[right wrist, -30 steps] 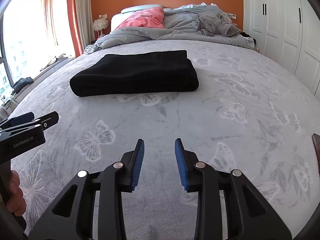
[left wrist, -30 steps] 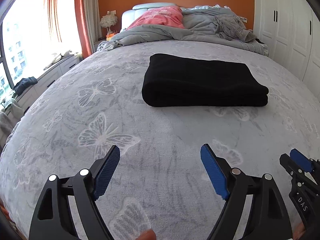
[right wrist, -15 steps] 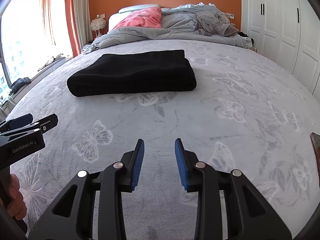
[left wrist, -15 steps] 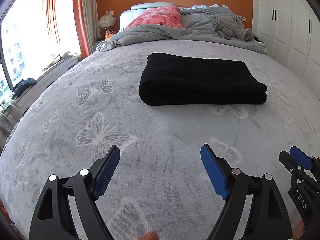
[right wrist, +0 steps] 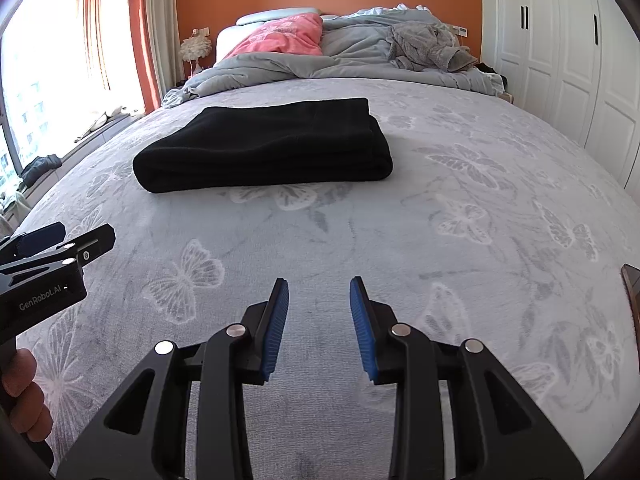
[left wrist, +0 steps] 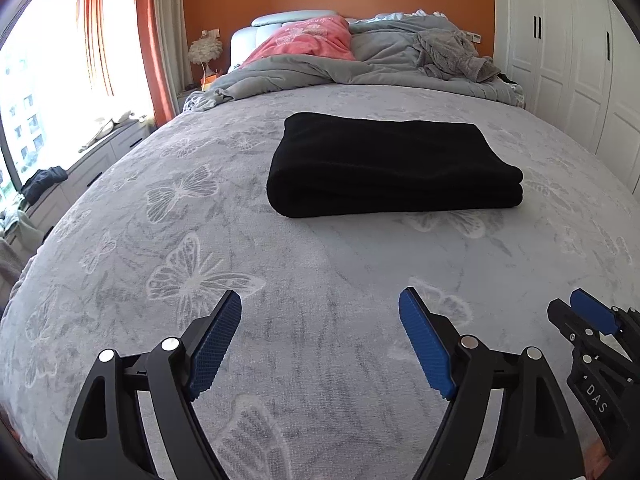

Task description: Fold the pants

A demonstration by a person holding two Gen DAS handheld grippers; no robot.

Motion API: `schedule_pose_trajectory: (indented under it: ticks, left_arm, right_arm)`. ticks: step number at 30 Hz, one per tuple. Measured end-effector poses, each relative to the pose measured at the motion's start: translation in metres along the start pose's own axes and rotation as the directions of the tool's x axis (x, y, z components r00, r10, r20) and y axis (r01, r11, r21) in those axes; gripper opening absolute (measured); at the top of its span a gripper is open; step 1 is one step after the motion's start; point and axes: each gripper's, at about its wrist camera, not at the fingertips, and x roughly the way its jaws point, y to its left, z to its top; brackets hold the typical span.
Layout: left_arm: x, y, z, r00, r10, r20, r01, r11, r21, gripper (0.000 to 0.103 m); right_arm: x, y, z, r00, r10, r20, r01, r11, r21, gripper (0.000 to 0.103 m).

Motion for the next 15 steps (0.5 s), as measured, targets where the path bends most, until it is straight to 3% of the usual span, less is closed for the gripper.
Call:
schedule_pose_trajectory:
  ticks: [4,15]
  left_arm:
    - [-0.0049,-0.0045,-0.0020,0.999,0.021,0.025,-0.021,1.000,0.019,0.078]
    - [-0.0033,-0.0034,-0.0041,1.000,0.009,0.013,-0.009,1.000,0.028,0.078]
  right_arm:
    - [-0.0001,0.0004,-0.0009,1.000,-0.005,0.004,0.005,1.000,-0.001,0.037]
    - [-0.0002,0.0010,-0.0023,1.000,-0.012,0.008,0.012,1.000,-0.003,0.042]
